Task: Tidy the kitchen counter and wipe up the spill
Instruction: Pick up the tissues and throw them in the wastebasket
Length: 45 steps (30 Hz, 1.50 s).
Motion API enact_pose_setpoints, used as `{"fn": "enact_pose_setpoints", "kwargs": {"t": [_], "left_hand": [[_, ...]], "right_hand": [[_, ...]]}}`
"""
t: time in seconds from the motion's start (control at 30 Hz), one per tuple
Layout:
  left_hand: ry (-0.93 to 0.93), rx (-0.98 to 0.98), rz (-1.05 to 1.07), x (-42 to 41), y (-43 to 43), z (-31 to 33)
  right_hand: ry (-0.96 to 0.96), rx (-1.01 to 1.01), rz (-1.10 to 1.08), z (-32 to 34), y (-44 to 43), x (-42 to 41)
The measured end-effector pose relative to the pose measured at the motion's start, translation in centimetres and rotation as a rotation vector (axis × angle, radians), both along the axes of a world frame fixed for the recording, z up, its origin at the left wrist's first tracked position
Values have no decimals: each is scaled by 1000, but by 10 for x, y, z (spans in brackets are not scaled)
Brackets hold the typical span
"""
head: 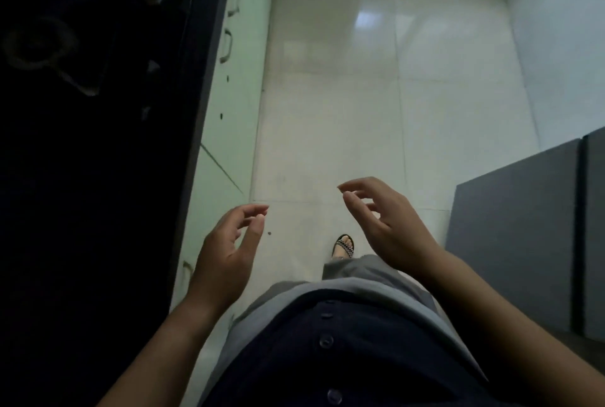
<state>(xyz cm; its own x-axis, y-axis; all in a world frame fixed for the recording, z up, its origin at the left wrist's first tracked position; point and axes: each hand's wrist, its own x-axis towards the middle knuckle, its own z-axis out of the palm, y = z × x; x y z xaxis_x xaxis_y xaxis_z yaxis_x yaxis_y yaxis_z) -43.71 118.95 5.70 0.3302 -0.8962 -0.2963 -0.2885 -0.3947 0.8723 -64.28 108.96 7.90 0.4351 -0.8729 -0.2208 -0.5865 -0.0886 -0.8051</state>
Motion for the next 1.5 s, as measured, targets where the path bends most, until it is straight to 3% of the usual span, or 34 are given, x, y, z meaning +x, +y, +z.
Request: {"fn": "enact_pose_setpoints", "kwargs": {"t": [0.3, 0.53, 0.83, 1.07, 1.5], "left_hand": [[-41, -74, -252, -102, -161, 8], [-16, -6, -314, -120, -229, -1], [-30, -19, -310, -90, -404, -16], [-51, -97, -301, -31, -565, 17], [-98, 15, -125, 68, -703, 11]], "right_hand": [[-3, -39, -164, 1, -113, -104], [-30, 52, -280, -11, -170, -131], [-16, -14, -240, -17, -349, -95], [-17, -139, -199, 20, -516, -33], [12, -35, 36, -1, -694, 69]]}}
